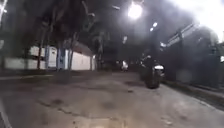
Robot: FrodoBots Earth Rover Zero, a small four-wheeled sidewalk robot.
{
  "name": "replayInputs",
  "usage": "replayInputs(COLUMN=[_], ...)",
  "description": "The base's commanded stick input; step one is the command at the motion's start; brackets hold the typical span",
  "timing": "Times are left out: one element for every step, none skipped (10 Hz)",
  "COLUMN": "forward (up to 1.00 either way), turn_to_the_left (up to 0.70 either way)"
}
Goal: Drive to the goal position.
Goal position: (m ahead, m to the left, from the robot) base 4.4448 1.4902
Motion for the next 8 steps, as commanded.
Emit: replayInputs(forward=[0.7, 0.7, 0.7, 0.7, 0.7, 0.7, 0.7, 0.7], turn_to_the_left=[0.0, 0.0, 0.0, 0.0, 0.0, 0.0, 0.0, -0.35])
